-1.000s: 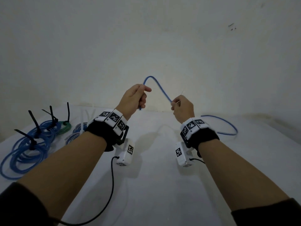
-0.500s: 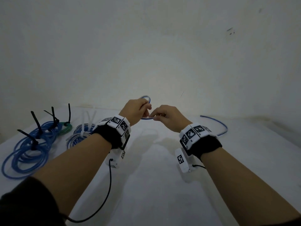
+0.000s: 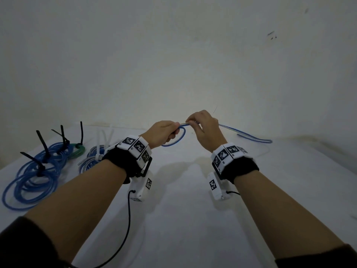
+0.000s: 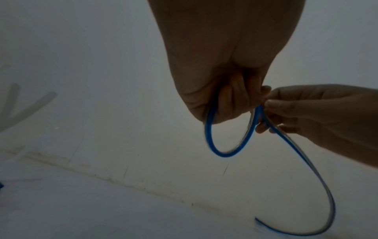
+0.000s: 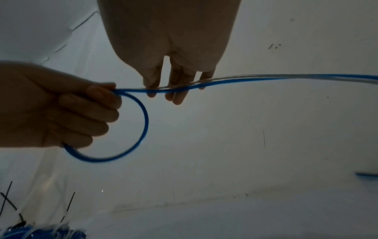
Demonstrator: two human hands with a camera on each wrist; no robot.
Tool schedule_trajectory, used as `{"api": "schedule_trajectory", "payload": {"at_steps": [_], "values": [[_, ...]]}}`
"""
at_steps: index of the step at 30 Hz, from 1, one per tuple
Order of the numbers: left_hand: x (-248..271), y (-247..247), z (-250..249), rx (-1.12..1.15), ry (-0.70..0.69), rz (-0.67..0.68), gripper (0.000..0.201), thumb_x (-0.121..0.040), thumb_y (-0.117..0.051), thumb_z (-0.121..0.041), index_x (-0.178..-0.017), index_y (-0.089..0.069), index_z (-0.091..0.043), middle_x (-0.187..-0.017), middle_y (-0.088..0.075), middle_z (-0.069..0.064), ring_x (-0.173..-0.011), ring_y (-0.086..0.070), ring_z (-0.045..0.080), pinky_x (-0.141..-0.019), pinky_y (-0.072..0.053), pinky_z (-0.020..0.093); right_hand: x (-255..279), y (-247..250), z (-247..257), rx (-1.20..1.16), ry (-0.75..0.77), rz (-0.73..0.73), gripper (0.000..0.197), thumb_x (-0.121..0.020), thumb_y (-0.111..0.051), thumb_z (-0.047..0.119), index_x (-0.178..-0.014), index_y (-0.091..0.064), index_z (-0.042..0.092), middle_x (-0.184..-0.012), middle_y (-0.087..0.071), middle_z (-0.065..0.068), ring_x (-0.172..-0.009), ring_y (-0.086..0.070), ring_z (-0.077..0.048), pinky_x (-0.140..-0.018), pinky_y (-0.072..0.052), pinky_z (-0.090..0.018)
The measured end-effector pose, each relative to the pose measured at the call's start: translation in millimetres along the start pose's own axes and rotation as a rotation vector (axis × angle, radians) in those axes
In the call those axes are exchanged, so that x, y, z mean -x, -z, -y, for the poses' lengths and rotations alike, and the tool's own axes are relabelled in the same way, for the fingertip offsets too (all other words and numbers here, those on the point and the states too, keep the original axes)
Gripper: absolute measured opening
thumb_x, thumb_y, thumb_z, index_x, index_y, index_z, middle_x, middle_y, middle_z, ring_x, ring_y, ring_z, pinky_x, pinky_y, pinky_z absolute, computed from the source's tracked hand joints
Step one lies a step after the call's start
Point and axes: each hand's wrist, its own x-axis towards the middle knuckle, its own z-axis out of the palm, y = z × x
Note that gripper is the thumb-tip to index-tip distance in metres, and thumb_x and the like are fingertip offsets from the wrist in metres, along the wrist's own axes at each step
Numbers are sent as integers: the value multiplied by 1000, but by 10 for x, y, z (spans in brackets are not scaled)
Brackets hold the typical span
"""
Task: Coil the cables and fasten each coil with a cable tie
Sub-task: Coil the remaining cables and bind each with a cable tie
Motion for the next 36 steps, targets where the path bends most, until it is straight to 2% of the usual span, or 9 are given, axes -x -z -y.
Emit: {"api": "schedule_trajectory", "payload": {"at_steps": [2,4,6,10,17,23,26,31,36], "values": [[4,17,-43,81,13,-9,37,-101,-35,-24,-67,-47,-14,-47,-35,-11,-41,-28,5,-43,-24,15,38,-36,-40,-9,17,-4,19,-89,-52,18,-99,-63,7,-97,-59,-8,-90,-57,-22,-84,-44,-44],[10,36,-105,171,32,-2,38,-101,-32,-25,-66,-44,-15,-45,-33,-11,-39,-25,5,-41,-21,15,69,-64,-84,22,21,11,20,-86,-59,8,-106,-61,3,-101,-56,-13,-89,-57,-25,-84,-47,-37],[14,72,-161,300,60,-1,39,-101,-29,-25,-65,-42,-16,-43,-32,-11,-37,-23,5,-40,-18,16,82,-79,-133,53,-42,-36,22,-87,-57,1,-109,-62,1,-103,-52,-17,-87,-56,-27,-79,-44,-27],[18,159,-193,513,80,-23,33,-95,-27,-18,-67,-45,-15,-46,-33,-8,-40,-22,7,-43,-16,20,94,-101,-218,70,-181,-92,21,-92,-51,4,-109,-63,-1,-103,-55,-19,-88,-56,-29,-75,-36,-21],[41,215,-258,736,12,-4,29,-97,-27,-15,-74,-45,-16,-52,-35,-8,-41,-28,5,-45,-23,17,143,-221,-205,48,-355,-88,11,-92,-52,9,-101,-51,2,-96,-60,-14,-85,-56,-29,-74,-46,-37],[26,226,-268,688,-96,-49,30,-100,-26,-13,-81,-49,-15,-59,-43,-7,-47,-35,6,-52,-30,18,114,-321,-204,28,-291,-94,25,-96,-42,5,-107,-64,1,-103,-60,-17,-90,-57,-30,-75,-39,-27],[6,214,-241,643,-159,-111,27,-101,-28,-14,-87,-51,-13,-67,-50,-3,-53,-44,7,-58,-39,20,81,-363,-130,-140,-299,-52,28,-94,-41,1,-105,-66,4,-88,-63,-10,-81,-54,-22,-75,-40,-25],[-7,149,-242,581,-236,-207,17,-101,-35,-15,-90,-46,-10,-79,-63,2,-58,-58,7,-62,-51,21,-12,-384,97,-384,-347,125,30,-98,-37,6,-112,-63,6,-64,-51,4,-61,-45,-5,-67,-37,-21],[-46,118,-208,507,-308,-391,13,-101,-33,-15,-95,-42,-8,-84,-64,8,-62,-65,8,-64,-55,22,-15,-371,238,-414,-353,165,25,-95,-47,10,-120,-51,7,-78,-48,7,-70,-48,-14,-72,-42,-30]]}}
